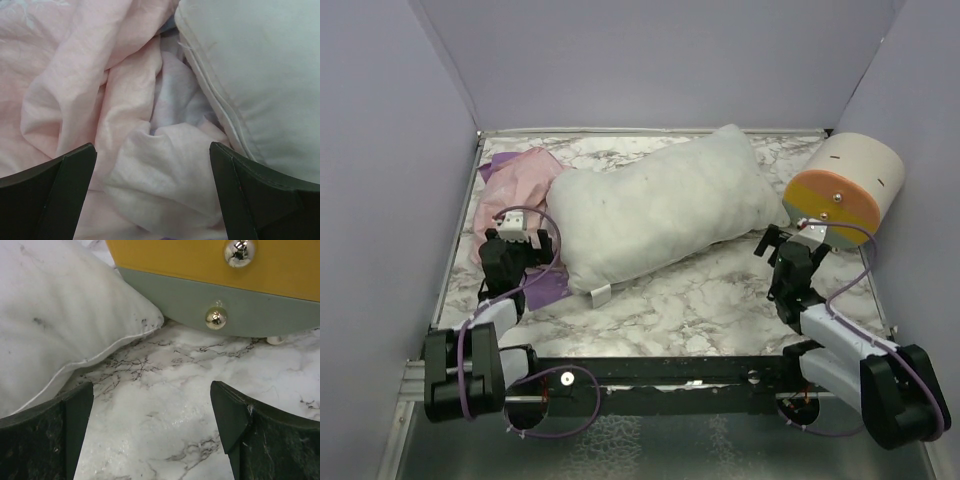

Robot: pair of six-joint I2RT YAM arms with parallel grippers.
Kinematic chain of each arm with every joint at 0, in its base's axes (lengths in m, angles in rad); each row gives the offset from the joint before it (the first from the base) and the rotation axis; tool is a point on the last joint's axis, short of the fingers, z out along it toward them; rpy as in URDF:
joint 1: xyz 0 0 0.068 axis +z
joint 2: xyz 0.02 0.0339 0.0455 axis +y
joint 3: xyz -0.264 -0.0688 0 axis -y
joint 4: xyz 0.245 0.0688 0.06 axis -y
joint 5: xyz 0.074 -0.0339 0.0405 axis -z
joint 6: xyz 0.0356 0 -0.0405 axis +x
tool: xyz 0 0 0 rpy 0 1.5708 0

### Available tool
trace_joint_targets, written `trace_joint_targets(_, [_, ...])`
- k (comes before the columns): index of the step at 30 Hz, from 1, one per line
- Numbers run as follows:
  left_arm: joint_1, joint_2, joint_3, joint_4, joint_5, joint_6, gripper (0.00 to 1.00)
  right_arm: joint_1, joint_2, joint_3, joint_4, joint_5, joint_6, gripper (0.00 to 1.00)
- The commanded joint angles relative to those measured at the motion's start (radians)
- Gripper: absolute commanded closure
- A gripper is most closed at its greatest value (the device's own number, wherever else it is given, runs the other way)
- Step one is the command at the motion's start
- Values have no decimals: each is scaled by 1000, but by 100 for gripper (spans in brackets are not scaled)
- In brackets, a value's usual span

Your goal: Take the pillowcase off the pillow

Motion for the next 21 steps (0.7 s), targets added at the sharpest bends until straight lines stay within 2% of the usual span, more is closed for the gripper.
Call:
trace_joint_targets(1, [-12,166,20,284,-94,-33,1,1,120,18,260,66,-39,1])
trace_joint_targets(4, [-21,277,35,365,-130,-35,1,1,259,34,380,37,-116,1])
trace_joint_targets(8, [-32,373,55,461,-175,-58,1,-3,411,63,509,34,-110,1])
trace_joint_targets(10, [-43,426,40,565,-183,-41,1,-2,473,83,579,8,-150,1])
trace_joint_targets(11, [-46,453,36,600,-188,-39,1,-12,500,92,615,-48,-190,1])
trace_joint_targets(13, [-67,467,34,601,-199,-18,1,-39,553,80,700,-276,-267,1])
trace_joint_targets(14, [-84,474,20,629,-227,-4,1,-40,583,56,775,-330,-292,1])
trace_joint_targets(16, [-96,552,-37,824,-262,-1,1,-41,594,-1,876,-391,-308,1])
trace_joint_targets(17, [-99,546,-51,853,-281,-5,1,-41,621,-47,958,-401,-314,1])
trace_joint_targets(18, [-107,525,-47,809,-300,-7,1,-43,649,-79,1092,-402,-322,1])
trace_joint_targets(19, [-112,526,-39,786,-319,-9,1,-44,656,-98,1150,-410,-327,1])
trace_joint_targets(21, [-113,539,-10,765,-319,-4,1,-44,650,-96,1131,-412,-325,1])
